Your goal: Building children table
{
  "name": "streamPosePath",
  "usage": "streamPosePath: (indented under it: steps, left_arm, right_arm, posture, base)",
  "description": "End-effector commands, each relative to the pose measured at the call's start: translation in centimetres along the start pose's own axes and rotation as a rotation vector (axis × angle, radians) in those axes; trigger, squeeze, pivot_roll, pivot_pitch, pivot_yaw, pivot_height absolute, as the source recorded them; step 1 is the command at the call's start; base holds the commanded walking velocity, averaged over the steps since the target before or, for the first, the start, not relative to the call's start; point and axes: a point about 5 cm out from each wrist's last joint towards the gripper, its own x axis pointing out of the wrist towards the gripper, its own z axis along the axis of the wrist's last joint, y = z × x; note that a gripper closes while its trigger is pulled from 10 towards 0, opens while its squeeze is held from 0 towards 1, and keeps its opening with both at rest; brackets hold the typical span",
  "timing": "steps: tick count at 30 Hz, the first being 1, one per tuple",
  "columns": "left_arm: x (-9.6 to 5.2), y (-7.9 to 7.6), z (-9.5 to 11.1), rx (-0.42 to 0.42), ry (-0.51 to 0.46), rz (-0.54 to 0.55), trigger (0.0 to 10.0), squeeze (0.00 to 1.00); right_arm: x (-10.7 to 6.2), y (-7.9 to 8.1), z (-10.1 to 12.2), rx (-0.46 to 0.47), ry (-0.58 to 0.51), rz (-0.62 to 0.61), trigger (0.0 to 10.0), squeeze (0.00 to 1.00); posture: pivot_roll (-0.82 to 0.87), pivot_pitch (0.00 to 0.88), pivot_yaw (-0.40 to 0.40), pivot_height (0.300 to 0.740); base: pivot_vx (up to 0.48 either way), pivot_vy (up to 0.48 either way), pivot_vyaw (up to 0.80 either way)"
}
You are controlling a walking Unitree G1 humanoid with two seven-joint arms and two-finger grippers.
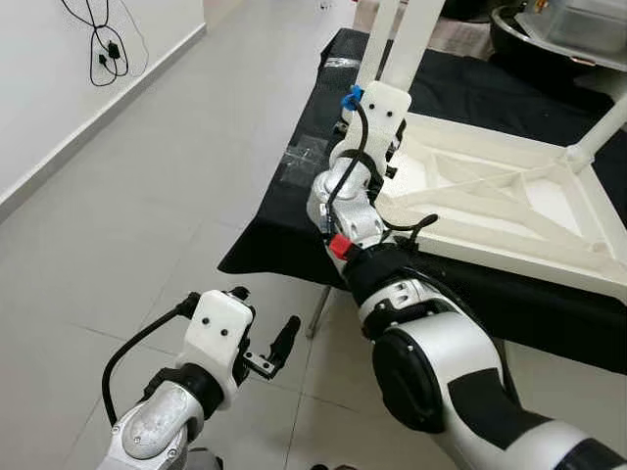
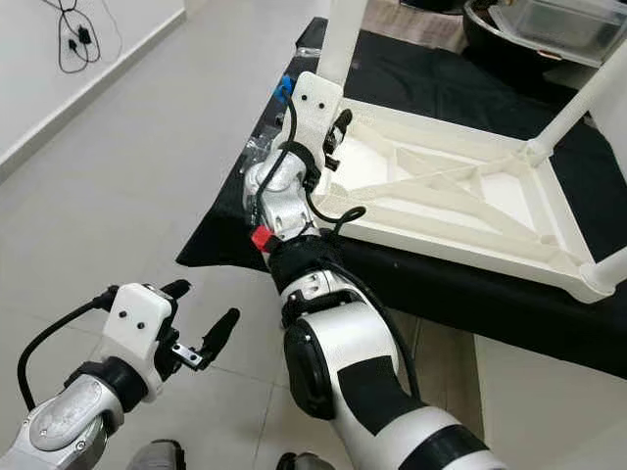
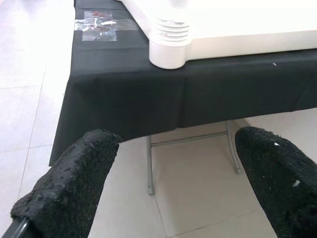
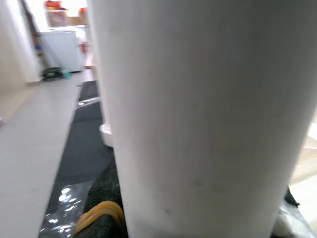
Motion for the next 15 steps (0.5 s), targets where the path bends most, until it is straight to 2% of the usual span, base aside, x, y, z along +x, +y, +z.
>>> streamPosePath:
  steps: [1,5,11,12,15]
  left_arm:
    - [-0.1,-0.5,0.0,-0.002,-0.005,-0.013,10.0,0.00]
    - [-0.1,-0.7,0.0,-0.002,-0.004,-0.015,10.0,0.00]
    - [-0.1,-0.6,-0.1,0.001,0.003,-0.017,10.0,0.00]
    - [-0.1,-0.5,-0.1,0.001,0.003,-0.015,10.0,0.00]
    - [0.0,-0.5,-0.1,-0.001,0.002,-0.013,10.0,0.00]
  right_arm:
    - [0.3,-2.3,-3.6,-0.042,0.154,-0.143,10.0,0.00]
    - [0.1,-1.9,-3.3,-0.011,0.167,-0.173,10.0,0.00]
    - [-0.4,-1.0,-3.1,-0.018,0.164,-0.103,10.0,0.00]
    - [-0.3,-0.8,-3.0,-0.012,0.163,-0.081,10.0,1.00]
    - [-0.3,-0.6,-2.9,-0.002,0.151,-0.037,10.0,1.00]
  posture:
    - [0.17,0.219,-0.164,0.740]
    - [0.17,0.218,-0.164,0.740]
    - [0.17,0.215,-0.167,0.740]
    - [0.17,0.214,-0.167,0.740]
    - [0.16,0.212,-0.165,0.740]
  base:
    - [0.000,0.000,0.00]
    - [0.000,0.000,0.00]
    - [0.000,0.000,0.00]
    - [0.000,0.000,0.00]
    - [0.000,0.000,0.00]
